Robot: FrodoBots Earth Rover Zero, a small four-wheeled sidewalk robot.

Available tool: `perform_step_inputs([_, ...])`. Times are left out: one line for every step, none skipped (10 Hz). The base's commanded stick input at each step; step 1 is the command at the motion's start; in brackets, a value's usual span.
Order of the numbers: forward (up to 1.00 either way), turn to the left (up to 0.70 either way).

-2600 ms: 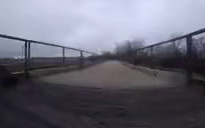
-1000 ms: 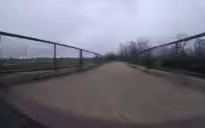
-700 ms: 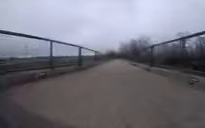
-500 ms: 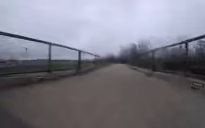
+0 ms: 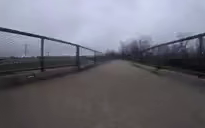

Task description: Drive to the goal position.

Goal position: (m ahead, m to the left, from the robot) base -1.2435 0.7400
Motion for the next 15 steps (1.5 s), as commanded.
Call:
perform_step_inputs([1.00,-0.15])
perform_step_inputs([1.00,-0.09])
perform_step_inputs([1.00,-0.02])
perform_step_inputs([1.00,-0.13])
perform_step_inputs([1.00,-0.13])
perform_step_inputs([1.00,-0.02])
perform_step_inputs([1.00,-0.01])
perform_step_inputs([1.00,-0.15])
perform_step_inputs([1.00,-0.05])
perform_step_inputs([1.00,0.00])
perform_step_inputs([1.00,0.00])
perform_step_inputs([1.00,0.00])
perform_step_inputs([1.00,0.00])
perform_step_inputs([1.00,0.01])
perform_step_inputs([0.99,0.10])
